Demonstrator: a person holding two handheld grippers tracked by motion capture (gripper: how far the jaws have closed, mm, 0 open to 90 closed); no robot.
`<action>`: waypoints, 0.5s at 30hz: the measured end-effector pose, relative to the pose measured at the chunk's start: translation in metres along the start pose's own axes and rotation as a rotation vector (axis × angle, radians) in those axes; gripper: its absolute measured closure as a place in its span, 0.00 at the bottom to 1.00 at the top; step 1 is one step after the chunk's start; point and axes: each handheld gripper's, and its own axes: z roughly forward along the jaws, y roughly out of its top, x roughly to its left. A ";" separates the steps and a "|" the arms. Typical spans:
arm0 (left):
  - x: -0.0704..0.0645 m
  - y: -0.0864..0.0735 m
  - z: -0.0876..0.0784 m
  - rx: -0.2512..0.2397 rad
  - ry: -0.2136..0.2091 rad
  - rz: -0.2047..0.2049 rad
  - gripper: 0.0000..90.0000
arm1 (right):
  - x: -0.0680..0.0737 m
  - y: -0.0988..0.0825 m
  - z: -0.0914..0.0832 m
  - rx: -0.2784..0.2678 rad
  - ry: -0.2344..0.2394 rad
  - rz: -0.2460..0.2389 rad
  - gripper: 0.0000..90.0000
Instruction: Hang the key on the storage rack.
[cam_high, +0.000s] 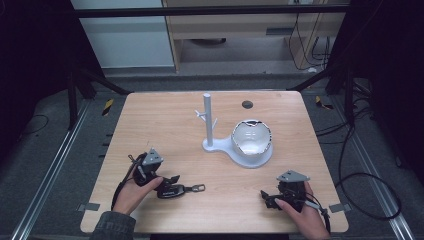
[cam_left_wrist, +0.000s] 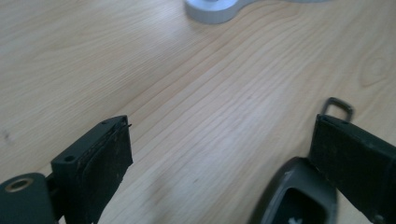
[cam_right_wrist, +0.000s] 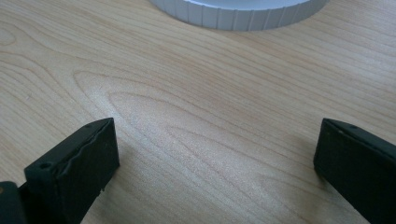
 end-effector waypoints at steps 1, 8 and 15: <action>-0.009 0.005 0.000 0.013 -0.024 0.049 0.06 | 0.000 0.000 0.000 -0.001 0.000 -0.003 0.00; -0.037 0.014 0.012 0.121 -0.081 0.184 0.06 | -0.002 0.001 0.001 0.000 0.005 -0.008 0.00; -0.049 0.040 0.023 0.271 -0.081 0.335 0.08 | -0.006 0.002 0.002 0.000 0.015 -0.017 0.00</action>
